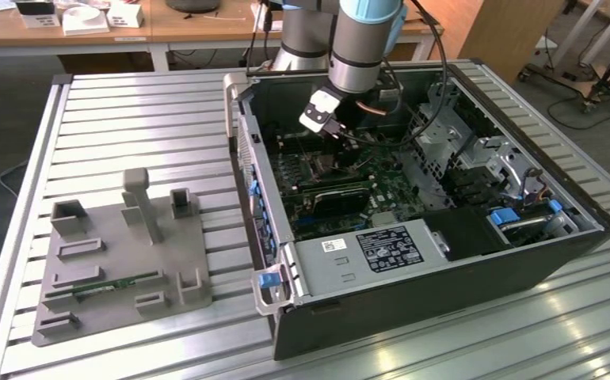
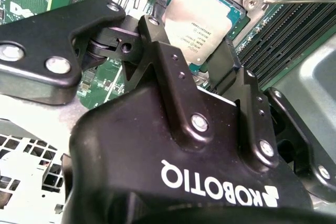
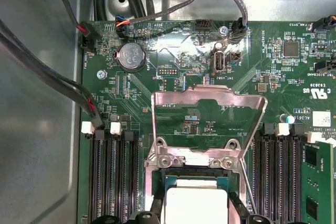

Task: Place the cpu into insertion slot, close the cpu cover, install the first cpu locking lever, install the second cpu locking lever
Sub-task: 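Place the cpu into insertion slot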

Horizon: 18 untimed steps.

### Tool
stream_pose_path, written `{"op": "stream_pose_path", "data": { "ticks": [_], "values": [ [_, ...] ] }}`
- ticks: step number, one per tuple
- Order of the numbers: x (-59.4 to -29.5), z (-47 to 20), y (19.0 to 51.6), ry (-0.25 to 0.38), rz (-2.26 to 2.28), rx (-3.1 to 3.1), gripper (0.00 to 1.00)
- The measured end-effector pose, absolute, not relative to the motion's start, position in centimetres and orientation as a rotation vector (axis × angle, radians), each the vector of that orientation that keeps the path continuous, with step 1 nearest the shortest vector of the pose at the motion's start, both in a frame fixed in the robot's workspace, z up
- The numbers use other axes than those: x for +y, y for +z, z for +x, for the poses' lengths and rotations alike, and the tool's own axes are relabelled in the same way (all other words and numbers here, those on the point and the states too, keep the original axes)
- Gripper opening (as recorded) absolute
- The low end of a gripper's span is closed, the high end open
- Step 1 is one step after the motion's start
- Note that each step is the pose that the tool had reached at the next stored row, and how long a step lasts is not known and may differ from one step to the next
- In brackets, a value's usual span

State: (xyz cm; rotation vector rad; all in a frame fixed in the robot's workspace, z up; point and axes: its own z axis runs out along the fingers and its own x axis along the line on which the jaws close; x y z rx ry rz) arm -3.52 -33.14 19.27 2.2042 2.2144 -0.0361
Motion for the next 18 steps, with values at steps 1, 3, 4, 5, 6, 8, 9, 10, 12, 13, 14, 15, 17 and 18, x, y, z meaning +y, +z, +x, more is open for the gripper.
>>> {"op": "stream_pose_path", "data": {
  "ticks": [1,3,4,5,6,8,9,10,12,13,14,15,17,18],
  "values": [
    [-33.15,-3.52,19.27,-0.036,2.204,2.214,0.55],
    [-33.16,-3.52,19.25,-0.036,2.206,2.213,0.55],
    [-33.18,-3.52,19.25,-0.036,2.206,2.213,0.55],
    [-33.21,-3.52,19.25,-0.036,2.207,2.213,0.55],
    [-33.23,-3.52,19.25,-0.036,2.206,2.213,0.55],
    [-33.25,-3.52,19.25,-0.036,2.207,2.212,0.55],
    [-33.25,-3.51,19.25,-0.036,2.206,2.212,0.55],
    [-33.26,-3.52,19.25,-0.036,2.206,2.212,0.55],
    [-33.27,-3.52,19.25,-0.036,2.206,2.212,0.55],
    [-33.27,-3.52,19.24,-0.036,2.206,2.212,0.55],
    [-33.28,-3.52,19.24,-0.036,2.206,2.212,0.55],
    [-33.31,-3.52,19.24,-0.036,2.206,2.213,0.55],
    [-33.33,-3.52,19.22,-0.036,2.206,2.212,0.55],
    [-33.33,-3.52,19.21,-0.036,2.206,2.212,0.55]
  ]
}}
